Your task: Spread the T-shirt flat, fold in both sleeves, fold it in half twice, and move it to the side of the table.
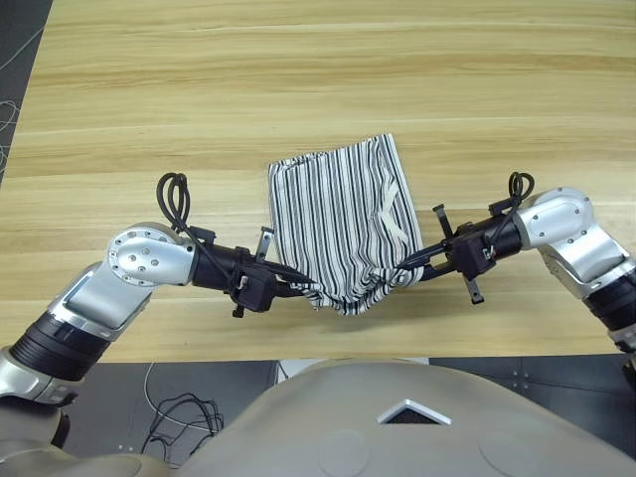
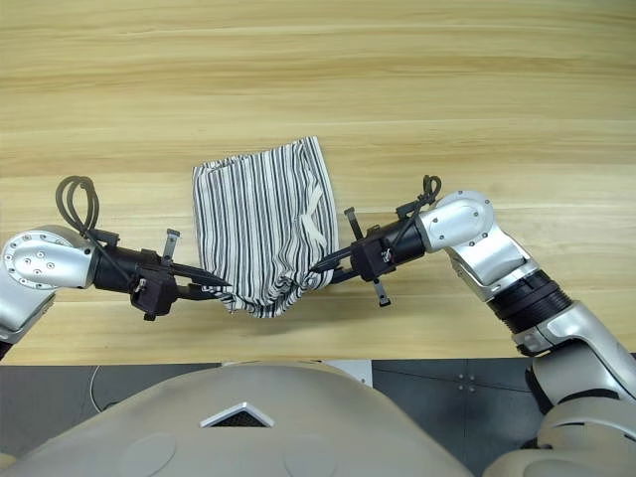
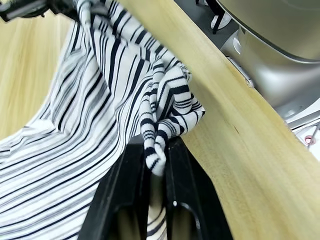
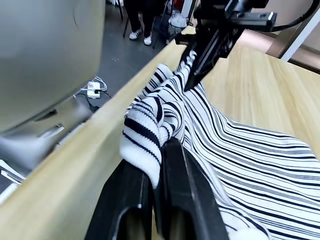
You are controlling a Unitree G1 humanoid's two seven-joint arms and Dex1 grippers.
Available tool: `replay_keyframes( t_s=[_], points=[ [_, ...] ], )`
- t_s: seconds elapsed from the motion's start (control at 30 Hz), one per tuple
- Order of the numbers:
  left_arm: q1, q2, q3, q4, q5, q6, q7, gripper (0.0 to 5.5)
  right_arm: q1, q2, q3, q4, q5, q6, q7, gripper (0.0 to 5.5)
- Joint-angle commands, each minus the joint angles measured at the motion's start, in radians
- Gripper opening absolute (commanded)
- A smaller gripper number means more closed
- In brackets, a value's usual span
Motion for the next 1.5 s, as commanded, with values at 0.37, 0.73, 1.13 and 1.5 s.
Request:
replay_keyframes(
  t_s=[0.37, 0.73, 1.13, 1.5],
  points=[
    [-0.137, -0.122, 0.201, 0.239, -0.100, 0.085, -0.114, 0.23, -0.104, 0.226, -0.237, 0.229, -0.139, 0.044, -0.062, 0.10],
    [-0.450, -0.354, 0.200, 0.773, 0.064, 0.052, -0.093, 0.23, -0.292, 0.409, -0.298, 0.687, -0.360, -0.101, -0.175, 0.10],
    [-0.597, -0.429, 0.261, 1.193, 0.185, -0.042, -0.025, 1.32, -0.473, 0.525, -0.340, 1.101, -0.547, -0.222, -0.401, 1.11],
    [-0.677, -0.410, 0.343, 1.374, 0.232, -0.161, 0.036, 1.32, -0.546, 0.509, -0.398, 1.237, -0.645, -0.217, -0.629, 1.11]
  ],
)
